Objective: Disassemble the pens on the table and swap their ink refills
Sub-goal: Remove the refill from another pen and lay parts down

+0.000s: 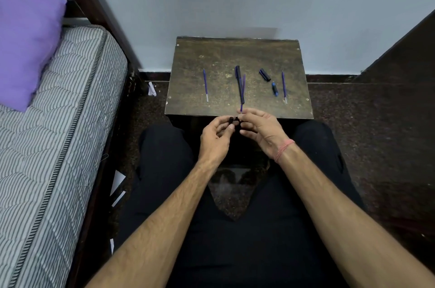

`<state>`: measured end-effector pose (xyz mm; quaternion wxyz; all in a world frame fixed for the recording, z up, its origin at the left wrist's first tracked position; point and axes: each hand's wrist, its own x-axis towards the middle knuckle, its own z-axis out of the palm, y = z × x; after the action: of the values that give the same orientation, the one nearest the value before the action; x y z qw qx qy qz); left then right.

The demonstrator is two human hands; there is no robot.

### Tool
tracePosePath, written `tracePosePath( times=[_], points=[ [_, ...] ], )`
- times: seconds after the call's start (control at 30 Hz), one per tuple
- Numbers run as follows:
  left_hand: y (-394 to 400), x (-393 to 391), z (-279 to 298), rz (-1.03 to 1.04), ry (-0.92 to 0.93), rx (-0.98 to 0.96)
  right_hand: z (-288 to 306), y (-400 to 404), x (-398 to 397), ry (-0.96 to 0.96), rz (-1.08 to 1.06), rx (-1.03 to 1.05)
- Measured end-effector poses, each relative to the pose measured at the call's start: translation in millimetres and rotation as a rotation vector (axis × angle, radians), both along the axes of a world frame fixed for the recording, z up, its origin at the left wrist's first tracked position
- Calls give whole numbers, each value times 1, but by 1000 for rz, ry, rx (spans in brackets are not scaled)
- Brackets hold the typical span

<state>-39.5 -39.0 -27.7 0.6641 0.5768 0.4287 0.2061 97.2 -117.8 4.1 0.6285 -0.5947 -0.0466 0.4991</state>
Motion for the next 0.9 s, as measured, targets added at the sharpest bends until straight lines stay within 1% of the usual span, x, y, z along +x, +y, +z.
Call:
tracePosePath(
  times=[0.03,0.17,0.27,0.43,0.6,0.9],
  points=[
    [-2,0,0,-8,7,9,-2,-1,0,-45,-10,5],
    [-6,-3,0,-23,28,40,-9,-4,-1,-326,8,-17],
    [-6,-4,-2,-19,18,41,-9,-5,-1,-429,4,-5],
    [-7,-2,-4,-20,-14,13,-10,-5,4,-431,18,35],
    [-5,-4,-5,-21,-24,11,-15,-4,6,-522,73,21],
    [-4,-2,-3,4,-55,56,-20,-4,6,-596,104,22]
  ],
)
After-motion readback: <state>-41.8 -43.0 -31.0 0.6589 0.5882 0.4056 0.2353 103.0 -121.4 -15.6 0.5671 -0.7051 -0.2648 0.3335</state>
